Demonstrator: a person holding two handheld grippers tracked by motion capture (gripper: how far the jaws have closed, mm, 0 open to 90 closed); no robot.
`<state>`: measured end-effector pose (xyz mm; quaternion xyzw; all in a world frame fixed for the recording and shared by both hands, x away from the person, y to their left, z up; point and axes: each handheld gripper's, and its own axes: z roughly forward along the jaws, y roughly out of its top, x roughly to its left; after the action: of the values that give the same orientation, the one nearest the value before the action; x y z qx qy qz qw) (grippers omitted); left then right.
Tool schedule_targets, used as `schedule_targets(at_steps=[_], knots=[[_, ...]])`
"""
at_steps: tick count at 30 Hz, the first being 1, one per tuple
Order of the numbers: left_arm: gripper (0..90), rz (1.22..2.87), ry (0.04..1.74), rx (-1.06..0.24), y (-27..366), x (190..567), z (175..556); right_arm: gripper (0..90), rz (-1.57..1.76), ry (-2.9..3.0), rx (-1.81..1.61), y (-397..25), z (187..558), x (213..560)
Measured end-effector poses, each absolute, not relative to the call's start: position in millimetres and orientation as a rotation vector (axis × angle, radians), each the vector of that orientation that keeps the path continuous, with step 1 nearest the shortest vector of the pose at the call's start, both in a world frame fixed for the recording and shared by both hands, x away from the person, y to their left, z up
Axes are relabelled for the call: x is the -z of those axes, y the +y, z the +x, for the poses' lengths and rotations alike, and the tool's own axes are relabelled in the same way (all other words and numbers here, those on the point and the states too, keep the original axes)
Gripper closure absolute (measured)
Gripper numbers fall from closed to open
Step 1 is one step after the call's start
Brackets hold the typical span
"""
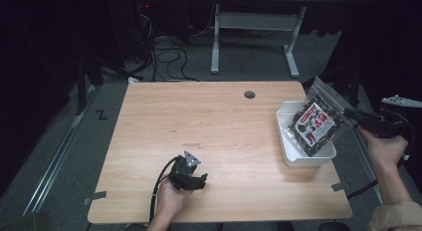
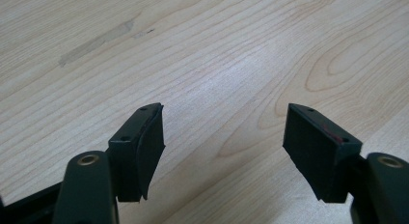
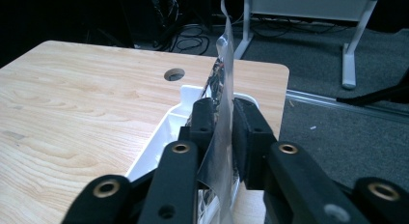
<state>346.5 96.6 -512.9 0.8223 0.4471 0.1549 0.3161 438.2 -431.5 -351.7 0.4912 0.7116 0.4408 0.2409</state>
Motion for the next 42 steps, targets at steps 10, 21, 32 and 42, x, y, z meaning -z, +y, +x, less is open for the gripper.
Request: schedule_targets(at_steps=[10, 21, 32, 42], knots=[[31.1, 2.159, 1.178, -0.403, 97, 512, 346, 51.2, 1.370, 1.955, -1.176, -431, 442, 354], [31.0, 2.153, 1.178, -0.408, 98, 511, 346, 38.0, 1.318, 1.928, -1.124, -426, 437, 343], [30.9, 2.142, 1.171, -0.419, 98, 509, 345, 36.6, 1.146, 1.873, -1.113, -411, 412, 321], [30.9, 2.137, 1.158, -0.424, 98, 507, 343, 40.0, 1.015, 1.920, -1.136, -387, 380, 315]])
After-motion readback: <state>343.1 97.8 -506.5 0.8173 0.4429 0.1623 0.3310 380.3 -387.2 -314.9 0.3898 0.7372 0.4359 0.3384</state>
